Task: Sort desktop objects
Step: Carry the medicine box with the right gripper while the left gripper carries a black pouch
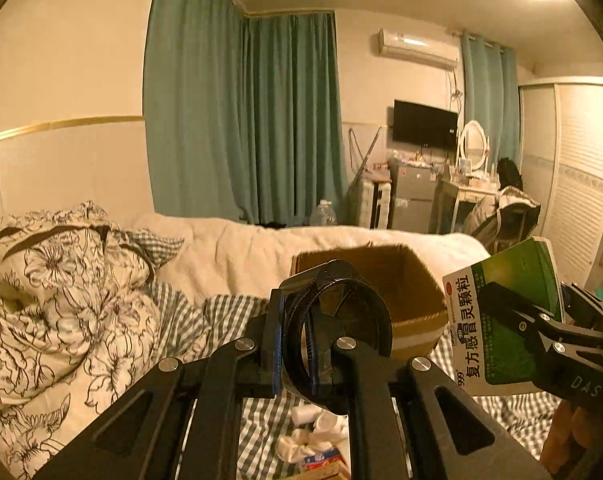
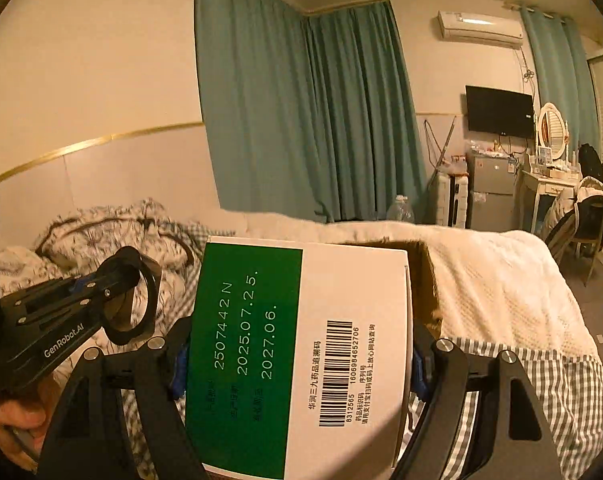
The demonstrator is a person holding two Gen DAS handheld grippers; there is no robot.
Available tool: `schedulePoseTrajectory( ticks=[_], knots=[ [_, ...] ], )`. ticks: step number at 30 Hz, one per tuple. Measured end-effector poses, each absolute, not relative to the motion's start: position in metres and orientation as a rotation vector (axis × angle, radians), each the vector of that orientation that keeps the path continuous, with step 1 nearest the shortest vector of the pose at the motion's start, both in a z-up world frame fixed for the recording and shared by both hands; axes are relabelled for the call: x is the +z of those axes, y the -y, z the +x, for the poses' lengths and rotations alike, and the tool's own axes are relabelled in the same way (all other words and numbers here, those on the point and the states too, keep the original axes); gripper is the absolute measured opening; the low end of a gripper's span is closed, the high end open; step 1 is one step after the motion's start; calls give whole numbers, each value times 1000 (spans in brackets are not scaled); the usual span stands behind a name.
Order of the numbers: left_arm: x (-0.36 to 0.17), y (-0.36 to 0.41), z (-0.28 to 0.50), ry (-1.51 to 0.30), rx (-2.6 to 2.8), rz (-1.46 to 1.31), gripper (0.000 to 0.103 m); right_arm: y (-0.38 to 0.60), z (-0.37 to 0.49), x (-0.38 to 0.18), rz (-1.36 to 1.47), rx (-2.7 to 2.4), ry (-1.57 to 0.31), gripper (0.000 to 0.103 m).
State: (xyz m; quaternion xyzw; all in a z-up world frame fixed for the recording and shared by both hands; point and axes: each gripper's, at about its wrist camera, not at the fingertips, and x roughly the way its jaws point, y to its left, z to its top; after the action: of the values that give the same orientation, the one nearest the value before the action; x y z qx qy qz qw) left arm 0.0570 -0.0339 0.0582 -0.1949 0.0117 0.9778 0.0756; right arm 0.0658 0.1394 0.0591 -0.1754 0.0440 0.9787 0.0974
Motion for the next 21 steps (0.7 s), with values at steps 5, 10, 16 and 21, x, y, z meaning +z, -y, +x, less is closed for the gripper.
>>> schedulePoseTrajectory(
  ticks=[5,10,16,21],
  knots=[
    [71,26,50,-28,2924,-546,10,-142,68,81,-443,2904,-93,78],
    [77,18,35,-28,2924,-515,10,-148,64,96,-383,2905,-82,78],
    [83,9,4,2,2866,-506,10,-155,49,105,-350,2896,-47,78],
    [79,0,-27,-1,2860,-535,10,-181,30,104,-358,2891,-114,78]
  ],
)
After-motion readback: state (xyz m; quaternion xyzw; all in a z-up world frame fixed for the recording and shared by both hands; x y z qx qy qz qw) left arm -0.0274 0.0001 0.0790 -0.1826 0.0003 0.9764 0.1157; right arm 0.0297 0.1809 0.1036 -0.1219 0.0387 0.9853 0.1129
